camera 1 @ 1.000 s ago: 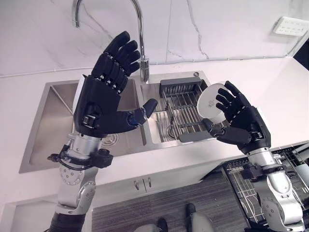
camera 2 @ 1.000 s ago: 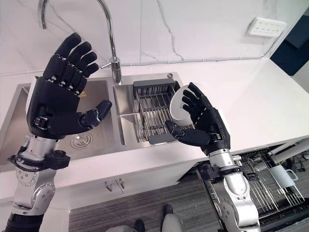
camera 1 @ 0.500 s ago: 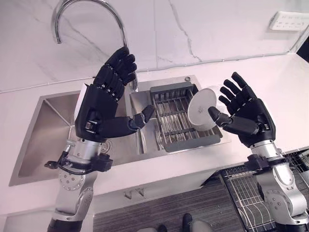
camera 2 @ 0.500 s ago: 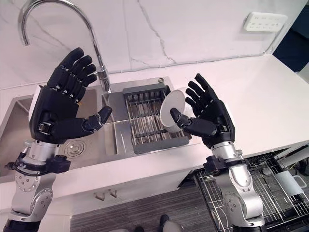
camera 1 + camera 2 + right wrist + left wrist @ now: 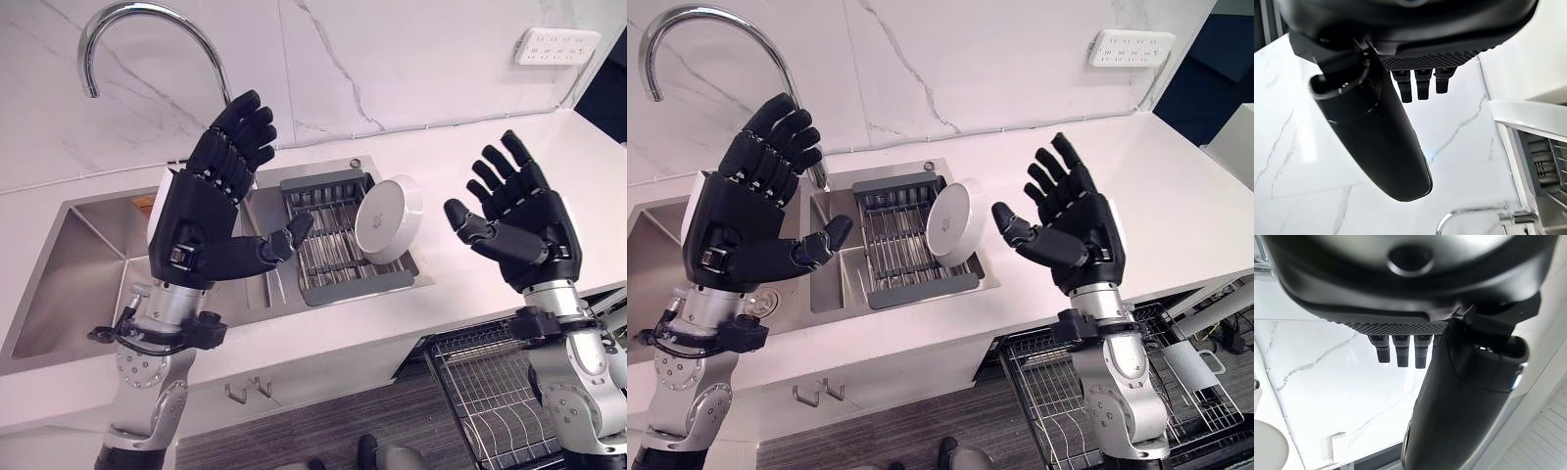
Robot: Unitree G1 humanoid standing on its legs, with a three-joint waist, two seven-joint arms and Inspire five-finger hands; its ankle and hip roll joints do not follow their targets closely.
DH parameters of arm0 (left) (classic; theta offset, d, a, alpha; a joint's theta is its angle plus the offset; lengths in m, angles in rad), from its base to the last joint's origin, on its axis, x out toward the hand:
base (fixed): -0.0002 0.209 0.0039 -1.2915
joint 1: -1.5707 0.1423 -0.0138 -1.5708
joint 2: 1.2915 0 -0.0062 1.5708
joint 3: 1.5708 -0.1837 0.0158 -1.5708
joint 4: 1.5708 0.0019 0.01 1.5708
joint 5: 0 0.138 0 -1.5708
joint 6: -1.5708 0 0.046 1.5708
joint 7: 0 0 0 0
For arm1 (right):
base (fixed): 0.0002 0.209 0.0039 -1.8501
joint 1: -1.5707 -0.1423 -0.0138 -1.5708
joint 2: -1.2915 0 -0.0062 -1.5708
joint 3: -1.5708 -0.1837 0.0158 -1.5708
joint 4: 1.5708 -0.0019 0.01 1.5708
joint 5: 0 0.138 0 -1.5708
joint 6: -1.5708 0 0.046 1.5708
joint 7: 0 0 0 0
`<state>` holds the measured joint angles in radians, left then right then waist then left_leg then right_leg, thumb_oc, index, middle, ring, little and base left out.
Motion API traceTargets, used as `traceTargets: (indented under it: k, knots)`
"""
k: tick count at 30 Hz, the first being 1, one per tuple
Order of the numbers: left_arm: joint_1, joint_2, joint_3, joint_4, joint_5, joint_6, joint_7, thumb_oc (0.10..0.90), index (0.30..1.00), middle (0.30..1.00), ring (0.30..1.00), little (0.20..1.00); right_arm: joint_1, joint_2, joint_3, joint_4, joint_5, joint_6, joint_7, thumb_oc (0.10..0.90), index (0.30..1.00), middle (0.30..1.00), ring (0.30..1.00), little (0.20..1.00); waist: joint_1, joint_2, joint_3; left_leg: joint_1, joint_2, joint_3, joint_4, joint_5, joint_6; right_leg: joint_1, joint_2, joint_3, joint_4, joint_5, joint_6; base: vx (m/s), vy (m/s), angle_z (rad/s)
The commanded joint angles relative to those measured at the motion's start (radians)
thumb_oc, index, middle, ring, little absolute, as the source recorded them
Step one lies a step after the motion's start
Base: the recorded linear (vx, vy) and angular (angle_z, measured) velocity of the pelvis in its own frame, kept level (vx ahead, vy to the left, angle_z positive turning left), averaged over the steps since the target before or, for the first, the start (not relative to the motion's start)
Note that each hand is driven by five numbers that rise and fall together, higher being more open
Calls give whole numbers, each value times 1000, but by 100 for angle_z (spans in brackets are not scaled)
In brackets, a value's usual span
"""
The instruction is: Place the dishes in the dishwasher.
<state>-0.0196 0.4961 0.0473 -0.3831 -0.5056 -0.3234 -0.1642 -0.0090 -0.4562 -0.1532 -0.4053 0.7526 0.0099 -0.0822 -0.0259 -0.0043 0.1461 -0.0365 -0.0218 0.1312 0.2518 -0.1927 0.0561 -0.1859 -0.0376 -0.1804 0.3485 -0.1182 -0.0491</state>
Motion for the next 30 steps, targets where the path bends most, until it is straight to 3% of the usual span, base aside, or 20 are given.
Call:
traceTargets:
  k: [1,15,30]
  knots:
    - [-49,42,41,-55,-40,-76,5,800,900,900,900,900,-129,-10,-55,11,21,-94,-29,800,900,900,900,900,-2,-9,-93,-15,132,3,48,-80,-100,106,-69,26,-48,-113,146,-35,-3,2]
    - [-79,34,8,-3,-46,-75,0,800,900,900,900,900,-200,-39,-21,211,-10,-100,0,800,900,900,900,900,25,-20,-106,-20,128,-8,48,-79,-99,117,-79,1,-48,-118,144,-29,15,4]
    - [-103,44,-21,30,-59,-69,-6,800,900,900,900,900,-264,-47,12,436,128,19,41,800,900,900,900,900,52,-33,-111,-18,119,-19,48,-81,-93,129,-88,-14,-48,-119,145,-4,10,5]
